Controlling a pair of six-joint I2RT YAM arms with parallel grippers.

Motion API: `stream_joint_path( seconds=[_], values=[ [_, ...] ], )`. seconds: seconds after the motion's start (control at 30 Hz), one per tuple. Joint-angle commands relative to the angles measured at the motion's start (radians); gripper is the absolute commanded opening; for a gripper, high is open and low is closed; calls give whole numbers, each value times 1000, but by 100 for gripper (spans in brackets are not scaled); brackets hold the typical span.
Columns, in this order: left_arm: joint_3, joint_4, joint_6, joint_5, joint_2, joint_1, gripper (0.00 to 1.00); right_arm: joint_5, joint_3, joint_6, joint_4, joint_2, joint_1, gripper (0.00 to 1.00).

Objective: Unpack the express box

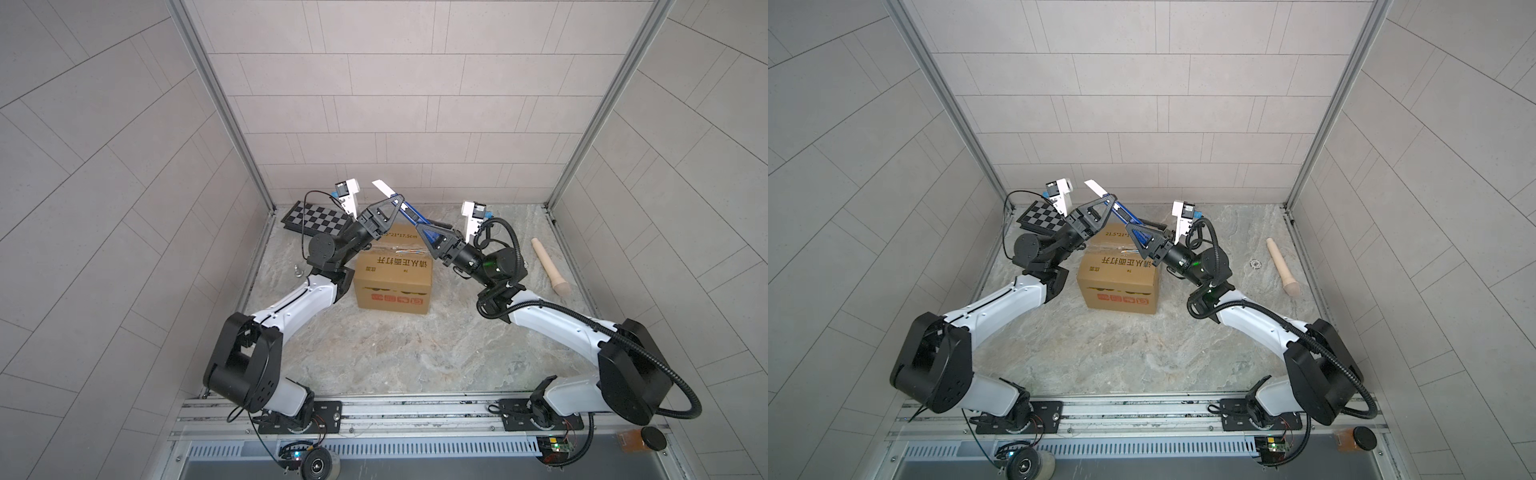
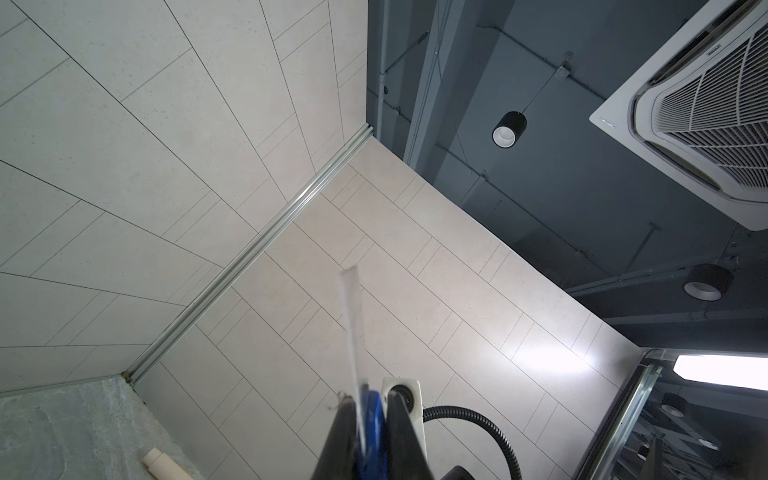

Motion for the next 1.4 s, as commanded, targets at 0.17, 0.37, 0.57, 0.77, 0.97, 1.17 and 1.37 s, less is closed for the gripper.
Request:
stream_joint_path(
  seconds=[0.17, 0.37, 0.57, 0.77, 0.97, 1.17, 1.37],
  values=[
    [-20, 52, -9, -21, -24, -3, 0, 11, 26, 54, 107, 27, 12, 57],
    [-22, 51, -11, -22, -27, -2, 0, 12, 32, 63, 125, 36, 13, 50],
    [-22, 53, -13, -29, -29, -2, 0, 10, 36, 71, 131, 44, 13, 43],
    [-20, 51, -17, -27, -28, -2, 0, 14, 36, 73, 133, 45, 14, 33],
    [-16, 52, -17, -19, -29, -3, 0, 17, 38, 78, 128, 51, 13, 24],
    [-17, 51, -17, -13, -30, -3, 0, 19, 39, 73, 118, 45, 12, 6],
    [-14, 8, 6, 7, -28, -2, 41, 48, 26, 58, 70, 15, -9, 0]
  ],
)
